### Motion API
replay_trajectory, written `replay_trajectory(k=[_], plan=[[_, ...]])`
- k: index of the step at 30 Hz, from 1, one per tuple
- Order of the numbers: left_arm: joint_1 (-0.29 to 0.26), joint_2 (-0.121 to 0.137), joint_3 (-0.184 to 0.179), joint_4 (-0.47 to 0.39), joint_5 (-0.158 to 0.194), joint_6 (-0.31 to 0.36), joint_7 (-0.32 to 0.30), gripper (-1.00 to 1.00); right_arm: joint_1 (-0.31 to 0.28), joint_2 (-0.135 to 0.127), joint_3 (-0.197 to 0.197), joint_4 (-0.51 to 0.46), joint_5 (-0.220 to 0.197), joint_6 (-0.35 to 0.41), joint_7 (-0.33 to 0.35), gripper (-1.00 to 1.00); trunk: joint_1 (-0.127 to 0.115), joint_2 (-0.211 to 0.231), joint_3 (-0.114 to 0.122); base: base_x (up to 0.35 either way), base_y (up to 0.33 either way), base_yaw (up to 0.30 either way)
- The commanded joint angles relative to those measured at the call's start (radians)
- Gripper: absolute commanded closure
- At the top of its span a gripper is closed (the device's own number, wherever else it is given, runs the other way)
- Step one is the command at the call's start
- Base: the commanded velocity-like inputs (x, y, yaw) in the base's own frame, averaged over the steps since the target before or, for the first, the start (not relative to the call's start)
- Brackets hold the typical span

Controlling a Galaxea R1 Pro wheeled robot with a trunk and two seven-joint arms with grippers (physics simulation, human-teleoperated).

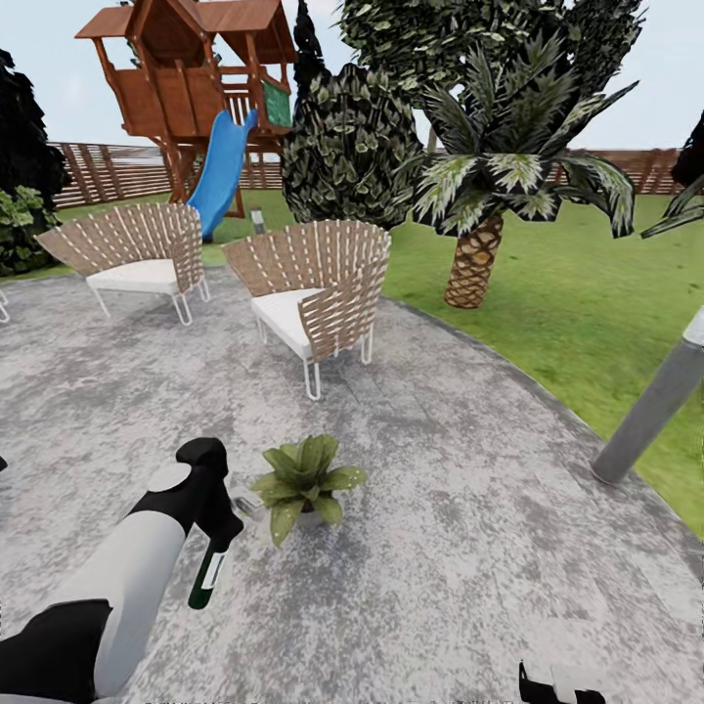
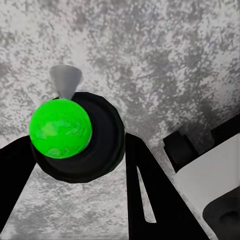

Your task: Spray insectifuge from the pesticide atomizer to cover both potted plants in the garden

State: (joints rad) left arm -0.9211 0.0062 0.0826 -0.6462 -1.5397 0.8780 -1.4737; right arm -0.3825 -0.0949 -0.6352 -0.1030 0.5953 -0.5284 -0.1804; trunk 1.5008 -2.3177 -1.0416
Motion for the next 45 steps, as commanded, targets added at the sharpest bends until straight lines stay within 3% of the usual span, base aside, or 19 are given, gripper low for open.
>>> replay_trajectory(k=[1, 10, 27, 35, 37, 41, 42, 43, 45], plan=[[0.001, -0.001, 0.002, 0.001, -0.009, 0.011, -0.009, 1.00, -0.001, 0.000, -0.004, 0.002, 0.011, -0.003, -0.006, -1.00, 0.000, 0.000, -0.001, -0.095, 0.282, -0.076], [0.003, -0.003, -0.002, 0.004, -0.012, 0.010, -0.008, 1.00, -0.001, 0.001, -0.004, 0.002, 0.011, -0.004, -0.005, -1.00, 0.000, 0.000, -0.001, 0.098, 0.298, -0.021], [0.005, -0.003, 0.000, 0.004, -0.011, 0.008, -0.007, 1.00, -0.001, 0.001, -0.006, 0.002, 0.010, -0.004, -0.005, -1.00, 0.000, 0.000, -0.023, 0.200, 0.277, -0.170], [0.007, -0.015, 0.004, 0.006, -0.010, -0.044, -0.009, 1.00, -0.001, 0.001, -0.006, 0.002, 0.010, -0.004, -0.005, -1.00, 0.000, 0.000, -0.036, 0.141, 0.103, -0.084], [0.007, -0.029, 0.003, 0.006, -0.010, -0.046, -0.012, 1.00, -0.001, 0.001, -0.006, 0.002, 0.011, -0.004, -0.005, -1.00, 0.000, 0.000, -0.039, 0.005, 0.003, -0.080], [0.005, -0.091, -0.005, 0.006, -0.012, -0.048, -0.022, 1.00, -0.001, 0.001, -0.006, 0.002, 0.010, -0.004, -0.005, -1.00, 0.000, 0.000, -0.046, 0.001, 0.001, -0.080], [0.004, -0.093, -0.010, 0.005, -0.013, -0.048, -0.022, 1.00, -0.001, 0.001, -0.006, 0.002, 0.010, -0.004, -0.005, -1.00, 0.000, 0.000, -0.047, 0.000, 0.000, -0.080], [0.004, -0.093, -0.016, 0.005, -0.013, -0.048, -0.023, 1.00, -0.001, 0.001, -0.006, 0.002, 0.011, -0.004, -0.006, -1.00, 0.000, 0.000, -0.049, 0.000, 0.000, -0.080], [0.006, -0.058, -0.020, 0.007, -0.012, -0.050, -0.024, 1.00, -0.001, 0.001, -0.006, 0.002, 0.011, -0.004, -0.006, -1.00, 0.000, 0.000, -0.052, 0.000, 0.000, -0.080]])
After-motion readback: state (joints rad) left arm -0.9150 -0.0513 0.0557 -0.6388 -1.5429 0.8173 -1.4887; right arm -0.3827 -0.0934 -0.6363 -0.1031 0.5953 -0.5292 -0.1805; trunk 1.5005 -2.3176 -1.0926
